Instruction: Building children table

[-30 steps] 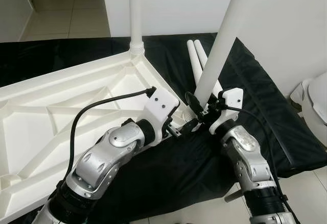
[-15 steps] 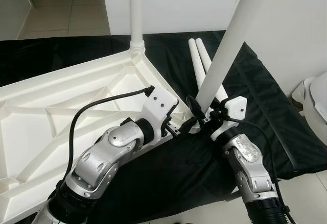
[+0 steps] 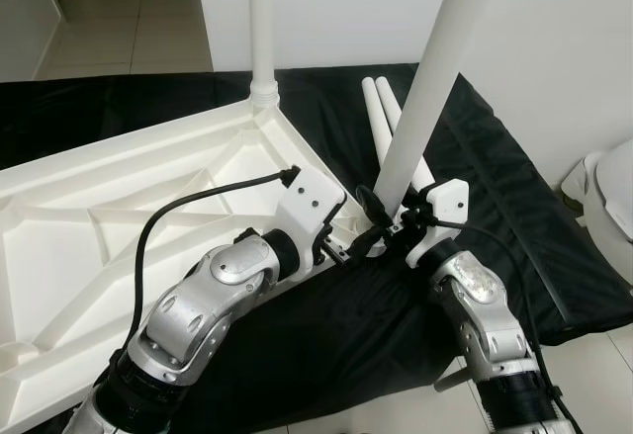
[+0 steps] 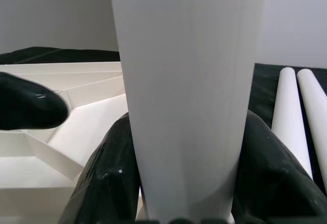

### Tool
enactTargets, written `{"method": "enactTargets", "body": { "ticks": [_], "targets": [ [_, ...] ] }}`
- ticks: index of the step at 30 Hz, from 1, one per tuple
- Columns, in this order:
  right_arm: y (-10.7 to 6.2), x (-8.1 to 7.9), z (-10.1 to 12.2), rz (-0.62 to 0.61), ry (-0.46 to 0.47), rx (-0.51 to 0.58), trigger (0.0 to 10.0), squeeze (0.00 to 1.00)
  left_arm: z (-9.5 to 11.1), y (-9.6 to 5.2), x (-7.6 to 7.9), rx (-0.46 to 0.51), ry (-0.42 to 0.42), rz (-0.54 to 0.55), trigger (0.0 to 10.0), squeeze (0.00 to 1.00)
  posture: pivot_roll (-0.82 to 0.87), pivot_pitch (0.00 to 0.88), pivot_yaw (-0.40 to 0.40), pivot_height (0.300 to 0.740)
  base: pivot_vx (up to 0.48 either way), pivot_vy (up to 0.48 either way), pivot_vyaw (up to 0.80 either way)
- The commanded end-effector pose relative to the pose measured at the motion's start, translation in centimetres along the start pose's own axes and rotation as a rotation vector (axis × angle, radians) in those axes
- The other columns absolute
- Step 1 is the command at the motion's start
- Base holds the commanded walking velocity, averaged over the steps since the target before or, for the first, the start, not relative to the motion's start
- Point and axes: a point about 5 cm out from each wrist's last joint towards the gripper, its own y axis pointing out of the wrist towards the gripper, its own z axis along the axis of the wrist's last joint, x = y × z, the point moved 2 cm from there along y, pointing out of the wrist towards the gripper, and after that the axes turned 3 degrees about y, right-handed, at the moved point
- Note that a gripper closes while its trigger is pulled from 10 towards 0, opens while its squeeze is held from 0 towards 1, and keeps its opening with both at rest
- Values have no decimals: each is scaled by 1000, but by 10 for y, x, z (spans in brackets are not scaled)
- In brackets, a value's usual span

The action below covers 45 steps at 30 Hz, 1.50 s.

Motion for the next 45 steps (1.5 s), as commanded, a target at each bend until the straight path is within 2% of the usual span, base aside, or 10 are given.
{"method": "enactTargets", "body": {
  "ticks": [1,3,10,23,29,35,45],
  "targets": [
    [-19,11,-46,-62,70,-208,10000,0,2,0,7,5,10,-69,10000,0,18,119,-34,740,0,0,0],
    [-21,12,-49,-78,115,-211,10000,0,2,-1,7,6,11,-69,10000,0,18,118,-36,740,0,0,0],
    [-25,15,-51,-116,124,-203,10000,0,2,-1,9,6,5,-70,10000,0,15,122,-34,740,0,0,0],
    [-27,11,-51,-127,120,-199,10000,0,0,-2,12,-4,-5,-88,10000,0,11,132,-31,740,0,0,0],
    [-26,11,-50,-128,116,-199,10000,0,-12,-4,19,-63,-23,-129,10000,0,13,136,-34,740,0,0,0],
    [-25,12,-49,-130,115,-196,10000,0,-22,-4,19,-117,-19,-118,10000,0,16,142,-36,740,0,0,0],
    [-26,8,-49,-153,119,-195,10000,0,-15,-5,18,-90,-8,-121,10000,0,19,148,-34,740,0,0,0]
  ]
}}
